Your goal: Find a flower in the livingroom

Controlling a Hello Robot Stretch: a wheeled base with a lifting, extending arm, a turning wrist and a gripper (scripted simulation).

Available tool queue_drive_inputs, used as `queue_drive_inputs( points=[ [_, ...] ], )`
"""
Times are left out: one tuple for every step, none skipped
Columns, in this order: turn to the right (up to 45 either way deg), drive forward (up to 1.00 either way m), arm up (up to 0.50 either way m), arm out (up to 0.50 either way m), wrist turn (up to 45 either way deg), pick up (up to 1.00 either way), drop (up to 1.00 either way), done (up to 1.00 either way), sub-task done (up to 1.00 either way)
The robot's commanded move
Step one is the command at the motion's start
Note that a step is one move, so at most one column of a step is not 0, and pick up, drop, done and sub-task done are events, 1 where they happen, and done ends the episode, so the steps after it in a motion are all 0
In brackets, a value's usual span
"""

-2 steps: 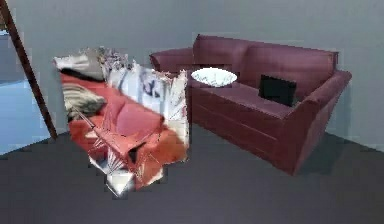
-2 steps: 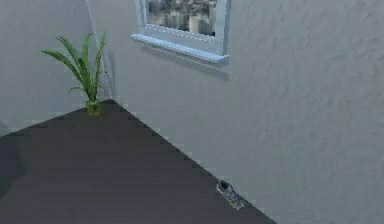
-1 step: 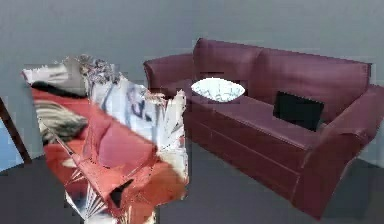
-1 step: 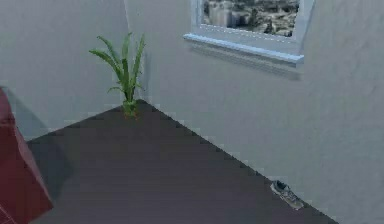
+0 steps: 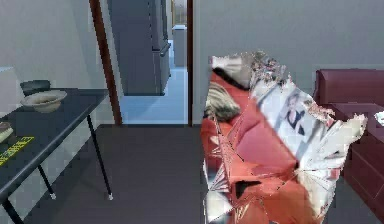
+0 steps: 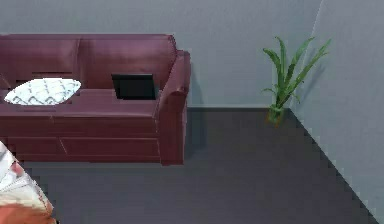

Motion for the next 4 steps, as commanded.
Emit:
queue_drive_inputs(
  points=[
    [-9.0,0.00,0.00,0.00,0.0,0.00,0.00,0.00,0.00],
    [0.0,0.35,0.00,0.00,0.0,0.00,0.00,0.00,0.00],
    [-42.0,0.00,0.00,0.00,0.0,0.00,0.00,0.00,0.00],
    [0.0,0.00,0.00,0.00,0.0,0.00,0.00,1.00,0.00]
  ],
)
